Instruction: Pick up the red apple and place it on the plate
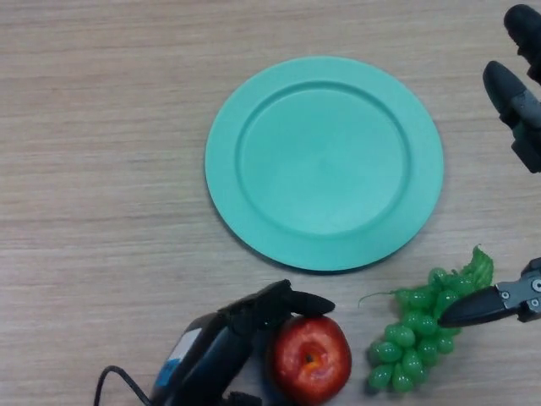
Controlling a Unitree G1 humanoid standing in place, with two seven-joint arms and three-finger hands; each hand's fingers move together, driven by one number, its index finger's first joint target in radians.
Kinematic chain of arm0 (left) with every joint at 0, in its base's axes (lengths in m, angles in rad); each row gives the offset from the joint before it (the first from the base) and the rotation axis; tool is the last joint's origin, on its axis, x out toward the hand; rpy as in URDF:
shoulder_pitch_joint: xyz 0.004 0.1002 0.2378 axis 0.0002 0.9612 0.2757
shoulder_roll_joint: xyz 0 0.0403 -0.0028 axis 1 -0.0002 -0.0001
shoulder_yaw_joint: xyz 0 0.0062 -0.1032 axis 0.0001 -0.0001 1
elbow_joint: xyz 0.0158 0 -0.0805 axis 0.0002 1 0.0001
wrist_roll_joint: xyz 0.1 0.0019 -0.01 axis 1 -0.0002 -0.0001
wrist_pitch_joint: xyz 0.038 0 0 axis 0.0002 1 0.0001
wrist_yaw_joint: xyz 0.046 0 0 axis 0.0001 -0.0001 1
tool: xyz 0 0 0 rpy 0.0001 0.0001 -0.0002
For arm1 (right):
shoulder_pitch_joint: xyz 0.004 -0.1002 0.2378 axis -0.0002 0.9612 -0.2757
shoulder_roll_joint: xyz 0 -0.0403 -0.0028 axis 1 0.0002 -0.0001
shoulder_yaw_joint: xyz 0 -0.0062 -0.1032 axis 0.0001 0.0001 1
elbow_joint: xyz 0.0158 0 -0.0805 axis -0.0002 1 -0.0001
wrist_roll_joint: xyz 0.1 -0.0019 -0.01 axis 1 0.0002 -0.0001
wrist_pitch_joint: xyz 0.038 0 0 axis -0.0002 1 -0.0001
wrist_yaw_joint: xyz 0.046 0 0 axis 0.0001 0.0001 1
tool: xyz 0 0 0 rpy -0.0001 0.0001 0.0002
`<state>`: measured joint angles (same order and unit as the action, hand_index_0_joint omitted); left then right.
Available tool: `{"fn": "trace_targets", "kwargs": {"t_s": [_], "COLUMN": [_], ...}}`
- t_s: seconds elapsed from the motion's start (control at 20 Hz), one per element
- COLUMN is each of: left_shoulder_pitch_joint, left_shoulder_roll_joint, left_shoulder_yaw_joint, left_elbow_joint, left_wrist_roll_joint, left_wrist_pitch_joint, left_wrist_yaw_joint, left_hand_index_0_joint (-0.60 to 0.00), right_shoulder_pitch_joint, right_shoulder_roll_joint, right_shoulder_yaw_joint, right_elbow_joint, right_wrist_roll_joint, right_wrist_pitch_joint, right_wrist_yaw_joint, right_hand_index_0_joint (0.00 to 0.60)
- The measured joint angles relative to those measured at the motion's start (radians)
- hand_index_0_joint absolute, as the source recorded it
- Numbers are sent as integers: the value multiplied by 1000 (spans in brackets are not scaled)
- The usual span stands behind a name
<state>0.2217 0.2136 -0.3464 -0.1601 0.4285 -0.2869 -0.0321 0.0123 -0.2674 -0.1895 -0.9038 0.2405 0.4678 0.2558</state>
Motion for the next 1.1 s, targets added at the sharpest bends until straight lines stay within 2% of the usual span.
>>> {"fn": "trace_targets", "kwargs": {"t_s": [0.15,0.25,0.35,0.4,0.55,0.6,0.7,0.8,1.05,1.1], "left_shoulder_pitch_joint": [25,22,-23,-79,-211,-284,-394,-476,-577,-595], "left_shoulder_roll_joint": [24,32,25,16,-11,-19,-30,-35,-35,-36], "left_shoulder_yaw_joint": [11,44,81,116,195,202,203,201,196,193], "left_elbow_joint": [-174,-297,-384,-377,-297,-276,-183,-37,227,265], "left_wrist_roll_joint": [-17,-107,-136,-125,-123,-146,-248,-245,-227,-173], "left_wrist_pitch_joint": [156,202,267,301,374,477,528,505,456,406], "left_wrist_yaw_joint": [-18,-54,-75,-94,-115,-106,-54,-49,-46,-46], "left_hand_index_0_joint": [-600,-600,-600,-600,-600,-600,-600,-600,-600,-501], "right_shoulder_pitch_joint": [0,-6,-7,-6,2,5,4,-2,13,13], "right_shoulder_roll_joint": [1,1,1,1,12,15,15,15,16,16], "right_shoulder_yaw_joint": [1,1,1,3,4,11,36,42,45,45], "right_elbow_joint": [-10,-11,-14,-25,-56,-55,-56,-56,-76,-88], "right_wrist_roll_joint": [-1,-1,-1,-1,-1,-1,-2,-1,-2,-2], "right_wrist_pitch_joint": [0,0,0,1,1,1,1,1,1,1], "right_wrist_yaw_joint": [0,-1,-1,-1,-6,-23,-36,-36,-38,-39], "right_hand_index_0_joint": [0,0,0,0,0,0,0,0,0,0]}}
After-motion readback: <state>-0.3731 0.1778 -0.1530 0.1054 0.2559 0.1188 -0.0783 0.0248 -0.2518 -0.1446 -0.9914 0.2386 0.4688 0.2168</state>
